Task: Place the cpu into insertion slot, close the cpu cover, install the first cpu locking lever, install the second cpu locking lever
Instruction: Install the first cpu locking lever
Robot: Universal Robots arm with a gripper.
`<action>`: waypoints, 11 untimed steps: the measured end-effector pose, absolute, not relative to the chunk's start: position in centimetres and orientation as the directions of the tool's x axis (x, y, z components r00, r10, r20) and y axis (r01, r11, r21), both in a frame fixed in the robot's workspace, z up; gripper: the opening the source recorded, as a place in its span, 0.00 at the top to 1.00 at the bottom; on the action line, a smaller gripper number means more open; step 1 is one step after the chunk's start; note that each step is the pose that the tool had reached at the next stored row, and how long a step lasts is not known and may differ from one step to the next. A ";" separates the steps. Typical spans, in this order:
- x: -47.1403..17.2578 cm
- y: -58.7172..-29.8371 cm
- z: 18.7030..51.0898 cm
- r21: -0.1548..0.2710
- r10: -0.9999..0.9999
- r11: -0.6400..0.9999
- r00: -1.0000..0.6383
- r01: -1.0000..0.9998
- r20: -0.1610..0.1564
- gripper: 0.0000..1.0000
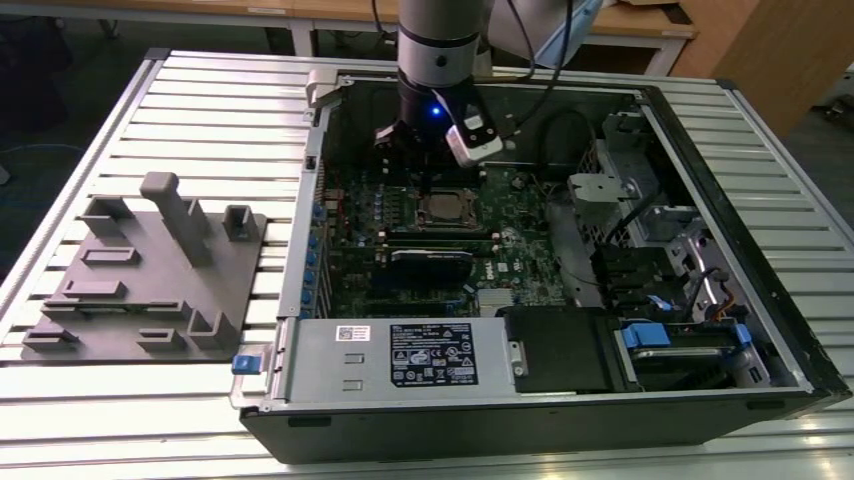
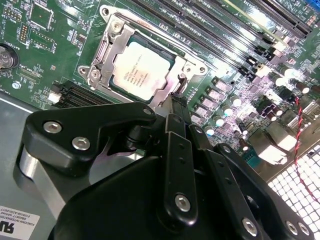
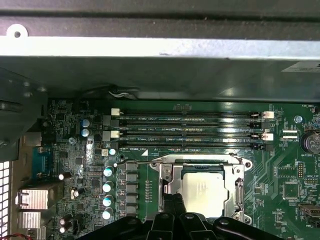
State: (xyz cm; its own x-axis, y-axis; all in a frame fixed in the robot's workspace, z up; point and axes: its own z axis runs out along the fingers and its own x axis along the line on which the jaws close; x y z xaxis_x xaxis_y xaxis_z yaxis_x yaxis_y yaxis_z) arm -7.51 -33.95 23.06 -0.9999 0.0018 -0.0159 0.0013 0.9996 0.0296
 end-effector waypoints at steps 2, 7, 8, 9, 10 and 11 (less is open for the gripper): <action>-7.6 -34.0 23.1 0.030 0.002 1.000 -1.000 0.001 -0.016 0.89; -7.8 -33.9 23.1 0.030 0.002 1.000 -1.000 0.001 -0.016 0.89; -7.8 -34.0 23.1 0.029 0.002 1.000 -1.000 0.001 -0.016 0.89; -7.8 -33.9 23.1 0.030 0.002 1.000 -1.000 0.001 -0.016 0.89; -7.8 -33.9 23.1 0.030 0.002 1.000 -1.000 0.001 -0.016 0.89; -7.8 -33.9 23.1 0.030 0.002 1.000 -1.000 0.001 -0.016 0.89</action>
